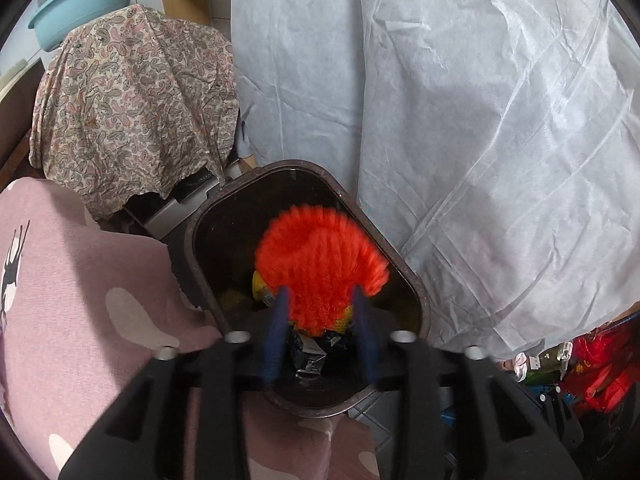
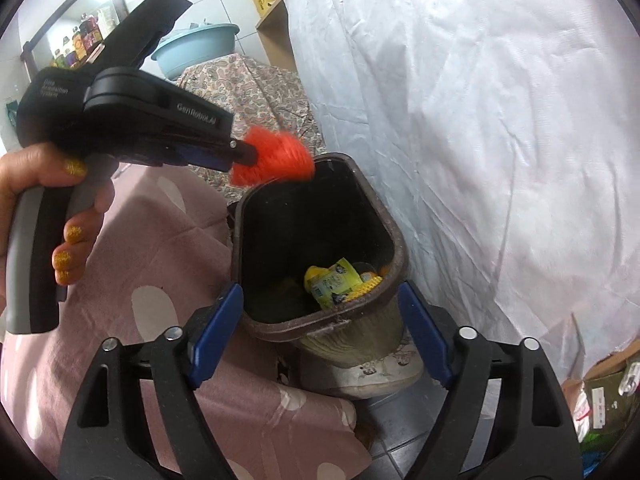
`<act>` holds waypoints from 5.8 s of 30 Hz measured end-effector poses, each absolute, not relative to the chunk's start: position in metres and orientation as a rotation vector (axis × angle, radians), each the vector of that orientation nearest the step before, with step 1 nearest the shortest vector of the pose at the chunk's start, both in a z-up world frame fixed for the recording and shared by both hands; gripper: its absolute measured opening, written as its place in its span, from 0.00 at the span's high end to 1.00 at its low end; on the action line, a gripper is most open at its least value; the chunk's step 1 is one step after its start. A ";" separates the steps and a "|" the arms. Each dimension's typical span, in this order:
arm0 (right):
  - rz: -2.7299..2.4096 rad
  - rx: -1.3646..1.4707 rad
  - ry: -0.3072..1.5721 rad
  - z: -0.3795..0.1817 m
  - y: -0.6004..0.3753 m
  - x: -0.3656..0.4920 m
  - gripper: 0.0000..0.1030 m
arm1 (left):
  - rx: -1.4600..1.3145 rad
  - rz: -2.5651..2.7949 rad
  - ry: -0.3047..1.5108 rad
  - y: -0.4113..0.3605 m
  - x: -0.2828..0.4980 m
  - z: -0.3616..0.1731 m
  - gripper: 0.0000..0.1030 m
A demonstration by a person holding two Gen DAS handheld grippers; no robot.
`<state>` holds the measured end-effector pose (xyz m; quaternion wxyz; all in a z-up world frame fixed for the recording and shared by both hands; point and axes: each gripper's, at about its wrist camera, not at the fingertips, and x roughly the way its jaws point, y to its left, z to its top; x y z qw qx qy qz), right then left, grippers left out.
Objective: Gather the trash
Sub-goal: 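Carry both nets over the brown bin and open both tools to drop them, then return to the table and grasp the purple tissue bag with the right tool, then grasp the white tissue with the left tool while the right tool holds the purple bag, then carry the purple bag and white tissue over the bin and open both tools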
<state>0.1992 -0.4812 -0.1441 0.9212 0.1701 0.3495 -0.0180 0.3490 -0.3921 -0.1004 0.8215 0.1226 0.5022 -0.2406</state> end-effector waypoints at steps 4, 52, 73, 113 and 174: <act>-0.057 0.327 0.717 -0.142 -0.480 0.191 0.20 | 0.239 -0.539 1.020 -0.388 0.339 -0.089 0.43; 0.574 -0.093 0.565 0.007 -0.208 0.235 0.10 | 0.028 -0.192 0.703 -0.022 0.158 -0.024 0.24; 0.584 -0.137 0.801 -0.027 -0.121 0.405 0.11 | -0.083 -0.213 0.735 0.023 0.143 -0.031 0.24; 0.486 -0.028 0.611 0.017 -0.219 0.290 0.72 | 0.078 -0.213 0.865 -0.013 0.275 -0.042 0.24; 0.036 0.315 0.743 -0.115 -0.460 0.281 0.66 | 0.157 -0.500 0.707 -0.241 0.297 0.015 0.88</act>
